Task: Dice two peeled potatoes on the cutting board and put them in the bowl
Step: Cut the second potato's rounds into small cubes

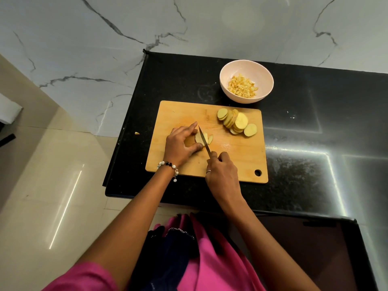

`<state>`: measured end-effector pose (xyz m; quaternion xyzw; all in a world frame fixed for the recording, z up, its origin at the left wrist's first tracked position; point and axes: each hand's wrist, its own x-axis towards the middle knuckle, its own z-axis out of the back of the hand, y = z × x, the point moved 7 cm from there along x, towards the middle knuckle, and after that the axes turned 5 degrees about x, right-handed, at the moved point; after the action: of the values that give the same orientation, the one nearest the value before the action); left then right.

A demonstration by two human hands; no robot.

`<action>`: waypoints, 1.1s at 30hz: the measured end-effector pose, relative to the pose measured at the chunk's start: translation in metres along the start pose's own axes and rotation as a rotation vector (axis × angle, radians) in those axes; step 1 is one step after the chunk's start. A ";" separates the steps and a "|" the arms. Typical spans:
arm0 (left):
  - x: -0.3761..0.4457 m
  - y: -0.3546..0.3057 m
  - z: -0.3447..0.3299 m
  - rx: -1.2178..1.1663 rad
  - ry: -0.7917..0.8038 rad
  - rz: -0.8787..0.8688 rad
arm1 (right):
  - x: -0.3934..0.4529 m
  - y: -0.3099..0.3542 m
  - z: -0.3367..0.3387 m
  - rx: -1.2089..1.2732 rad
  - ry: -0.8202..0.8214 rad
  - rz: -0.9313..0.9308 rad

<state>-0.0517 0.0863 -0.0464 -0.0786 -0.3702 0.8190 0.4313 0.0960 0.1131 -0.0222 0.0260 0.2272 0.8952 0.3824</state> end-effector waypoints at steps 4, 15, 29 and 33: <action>0.000 0.000 0.000 0.006 -0.017 0.004 | -0.001 0.002 -0.006 -0.016 0.018 -0.015; 0.000 0.002 0.000 -0.007 -0.070 0.029 | -0.003 0.009 -0.023 -0.096 0.042 0.044; -0.002 0.005 0.004 -0.010 -0.066 0.062 | -0.002 0.012 -0.002 -0.050 0.052 0.021; -0.002 0.002 0.007 -0.020 -0.101 0.052 | 0.000 0.018 -0.005 -0.080 0.058 0.029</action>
<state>-0.0549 0.0800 -0.0435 -0.0514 -0.3975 0.8291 0.3898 0.0832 0.1002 -0.0189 -0.0122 0.2020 0.9094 0.3634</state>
